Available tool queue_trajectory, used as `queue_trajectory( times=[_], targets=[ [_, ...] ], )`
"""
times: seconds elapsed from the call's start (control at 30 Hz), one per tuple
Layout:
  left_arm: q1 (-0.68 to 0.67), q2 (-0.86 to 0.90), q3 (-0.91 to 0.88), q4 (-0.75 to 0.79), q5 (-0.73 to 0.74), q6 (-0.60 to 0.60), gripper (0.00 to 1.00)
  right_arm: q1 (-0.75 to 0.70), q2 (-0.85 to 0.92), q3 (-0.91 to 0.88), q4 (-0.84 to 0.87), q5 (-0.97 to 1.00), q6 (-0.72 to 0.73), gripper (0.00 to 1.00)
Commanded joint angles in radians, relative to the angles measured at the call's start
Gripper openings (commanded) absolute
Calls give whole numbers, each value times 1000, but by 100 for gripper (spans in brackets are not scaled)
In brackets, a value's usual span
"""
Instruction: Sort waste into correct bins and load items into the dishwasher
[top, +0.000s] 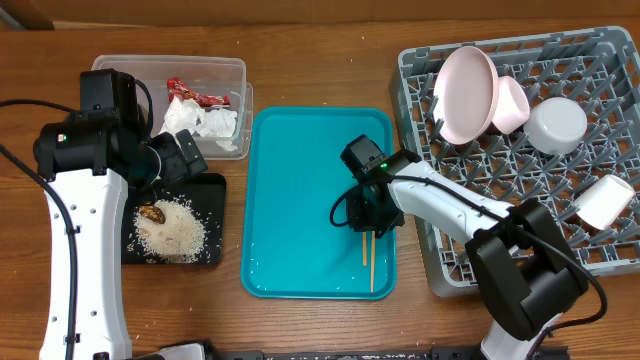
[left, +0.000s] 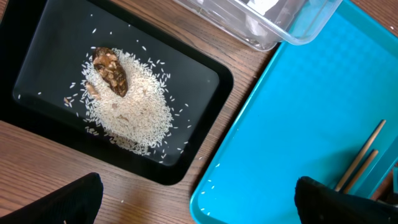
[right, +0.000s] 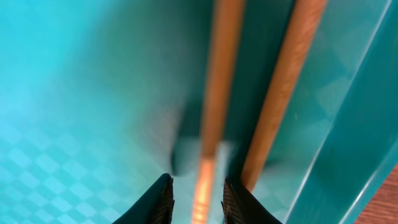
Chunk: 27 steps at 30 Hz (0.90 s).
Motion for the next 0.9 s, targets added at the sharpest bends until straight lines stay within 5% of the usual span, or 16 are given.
queue_trajectory(
  times=[0.0,0.27,0.87],
  targets=[
    [0,-8,14,4,3,5,100,4,-3,-7,-7,-18,8,30],
    [0,-8,14,4,3,5,100,4,-3,-9,-2,-16,13,28],
    [0,-8,14,3,4,5,100,2,84,3,-65,-21,13,4]
  ],
)
